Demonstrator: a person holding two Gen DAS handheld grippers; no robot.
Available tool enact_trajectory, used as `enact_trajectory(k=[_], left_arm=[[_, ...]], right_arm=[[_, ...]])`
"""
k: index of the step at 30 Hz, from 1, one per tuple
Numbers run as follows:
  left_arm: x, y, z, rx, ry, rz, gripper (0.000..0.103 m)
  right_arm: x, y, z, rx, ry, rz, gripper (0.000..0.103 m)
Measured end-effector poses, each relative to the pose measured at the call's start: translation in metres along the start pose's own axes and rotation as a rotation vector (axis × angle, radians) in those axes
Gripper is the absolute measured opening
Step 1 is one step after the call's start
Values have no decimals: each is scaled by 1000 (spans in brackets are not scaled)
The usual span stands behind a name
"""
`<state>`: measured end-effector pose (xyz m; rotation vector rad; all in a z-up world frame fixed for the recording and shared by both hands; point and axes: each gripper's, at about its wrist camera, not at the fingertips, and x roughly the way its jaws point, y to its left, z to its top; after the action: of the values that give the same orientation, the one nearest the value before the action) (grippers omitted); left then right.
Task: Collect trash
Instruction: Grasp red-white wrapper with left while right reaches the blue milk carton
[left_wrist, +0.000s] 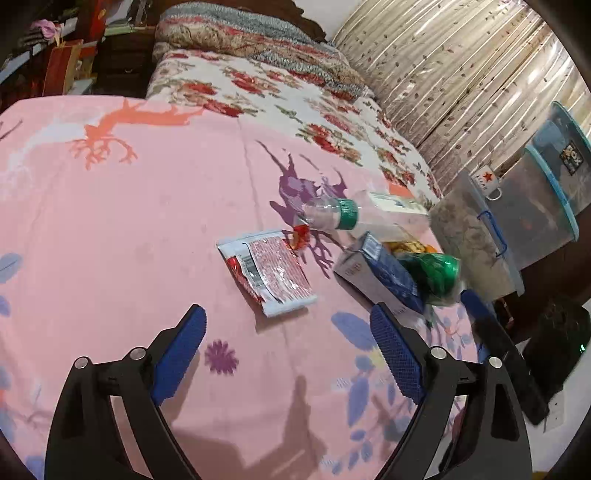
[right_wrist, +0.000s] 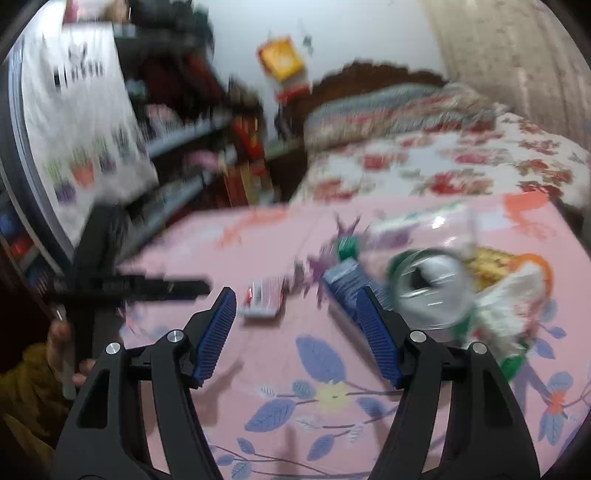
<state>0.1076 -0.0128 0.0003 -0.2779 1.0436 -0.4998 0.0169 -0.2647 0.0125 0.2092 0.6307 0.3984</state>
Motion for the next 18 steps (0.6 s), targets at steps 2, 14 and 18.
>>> enact_trajectory(k=[2,14,18], left_arm=[[25,0,10,12,29,35,89],[65,-29,-15,227,1,206,41],[53,-13,-26,175,51,102,2]], right_arm=[[20,2,-3,-28,54,-72,69],[49,-14,-11,-128,105,-355,75],[60,-15,-11,-179,93,-429,76]])
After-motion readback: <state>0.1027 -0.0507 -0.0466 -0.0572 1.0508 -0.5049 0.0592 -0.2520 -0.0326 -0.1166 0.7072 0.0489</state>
